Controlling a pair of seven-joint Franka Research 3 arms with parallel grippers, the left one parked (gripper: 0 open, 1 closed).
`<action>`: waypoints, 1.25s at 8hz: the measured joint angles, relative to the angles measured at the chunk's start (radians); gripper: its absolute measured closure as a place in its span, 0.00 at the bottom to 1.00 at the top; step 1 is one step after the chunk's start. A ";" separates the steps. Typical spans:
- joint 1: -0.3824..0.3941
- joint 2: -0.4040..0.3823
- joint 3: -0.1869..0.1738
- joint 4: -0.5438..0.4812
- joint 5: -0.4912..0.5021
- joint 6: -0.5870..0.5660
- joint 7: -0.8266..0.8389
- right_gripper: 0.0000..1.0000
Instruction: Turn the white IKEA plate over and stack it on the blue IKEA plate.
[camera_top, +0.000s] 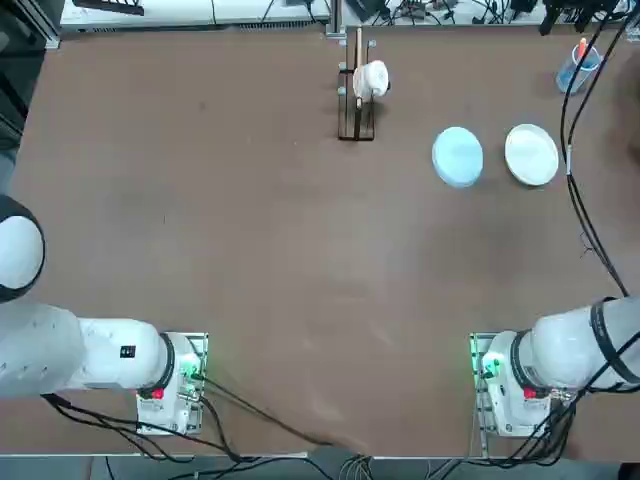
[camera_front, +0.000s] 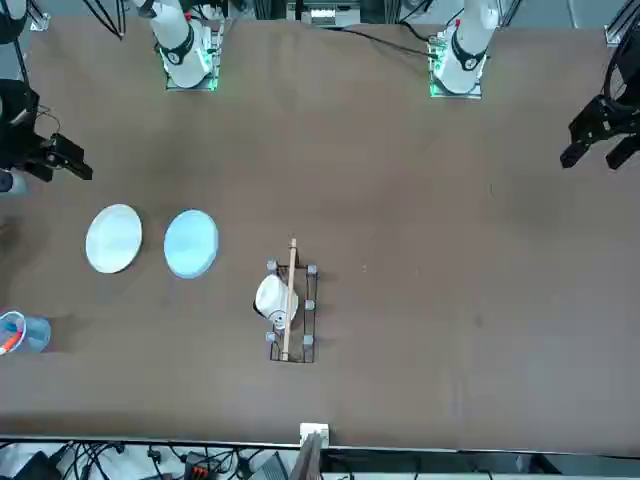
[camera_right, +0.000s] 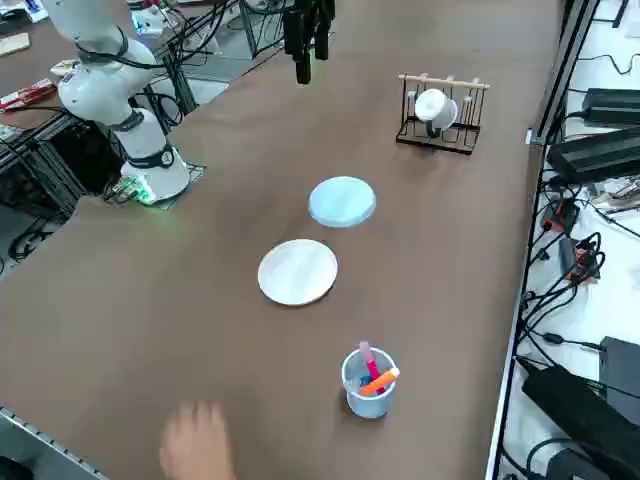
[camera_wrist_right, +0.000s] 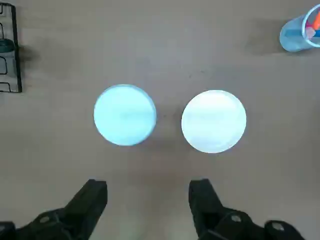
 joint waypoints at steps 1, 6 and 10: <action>0.000 0.000 0.000 0.000 0.000 0.000 0.000 0.00; 0.006 0.061 0.006 -0.035 0.000 0.012 -0.009 0.00; -0.025 0.126 -0.009 -0.406 -0.010 0.526 -0.064 0.00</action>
